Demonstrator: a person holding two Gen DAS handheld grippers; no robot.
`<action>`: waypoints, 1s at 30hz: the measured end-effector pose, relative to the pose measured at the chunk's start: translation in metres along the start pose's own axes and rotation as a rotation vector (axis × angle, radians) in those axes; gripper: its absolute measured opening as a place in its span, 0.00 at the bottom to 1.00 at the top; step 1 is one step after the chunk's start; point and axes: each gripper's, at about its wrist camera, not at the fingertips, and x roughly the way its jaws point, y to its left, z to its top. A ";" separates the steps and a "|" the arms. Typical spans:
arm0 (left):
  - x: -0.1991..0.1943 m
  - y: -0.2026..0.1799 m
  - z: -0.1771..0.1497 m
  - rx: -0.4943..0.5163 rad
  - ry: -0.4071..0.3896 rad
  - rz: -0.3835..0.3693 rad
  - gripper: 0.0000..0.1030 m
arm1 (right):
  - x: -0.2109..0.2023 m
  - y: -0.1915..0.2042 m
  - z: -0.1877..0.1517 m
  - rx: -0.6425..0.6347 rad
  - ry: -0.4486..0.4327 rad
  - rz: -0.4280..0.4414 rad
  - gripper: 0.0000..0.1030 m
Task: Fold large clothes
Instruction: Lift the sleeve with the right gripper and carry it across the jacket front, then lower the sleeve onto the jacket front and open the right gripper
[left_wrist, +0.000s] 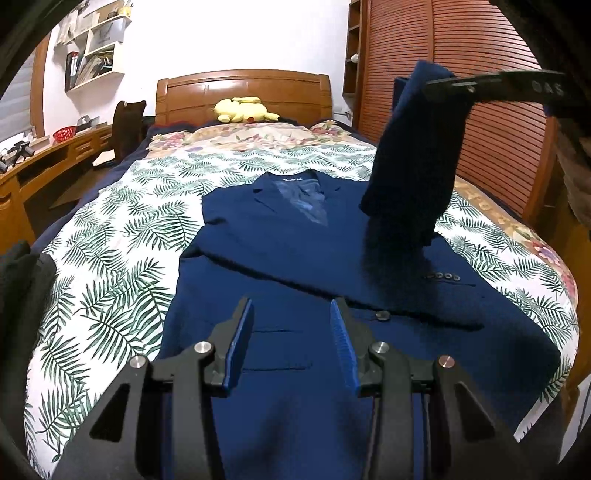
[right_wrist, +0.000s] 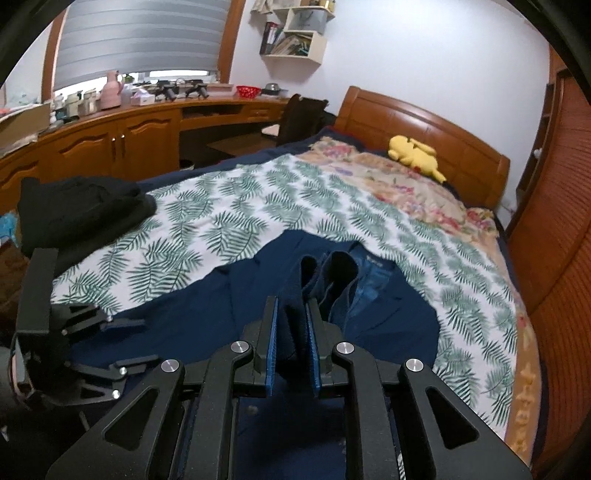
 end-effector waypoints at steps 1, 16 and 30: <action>0.000 0.001 0.000 -0.002 0.001 0.001 0.40 | 0.000 0.001 -0.002 0.007 0.002 0.013 0.13; -0.001 0.016 -0.002 -0.038 0.000 0.009 0.40 | 0.003 -0.008 -0.044 0.056 0.040 0.004 0.47; 0.005 0.010 -0.003 -0.020 0.021 0.014 0.40 | 0.102 -0.007 -0.109 0.226 0.210 0.075 0.47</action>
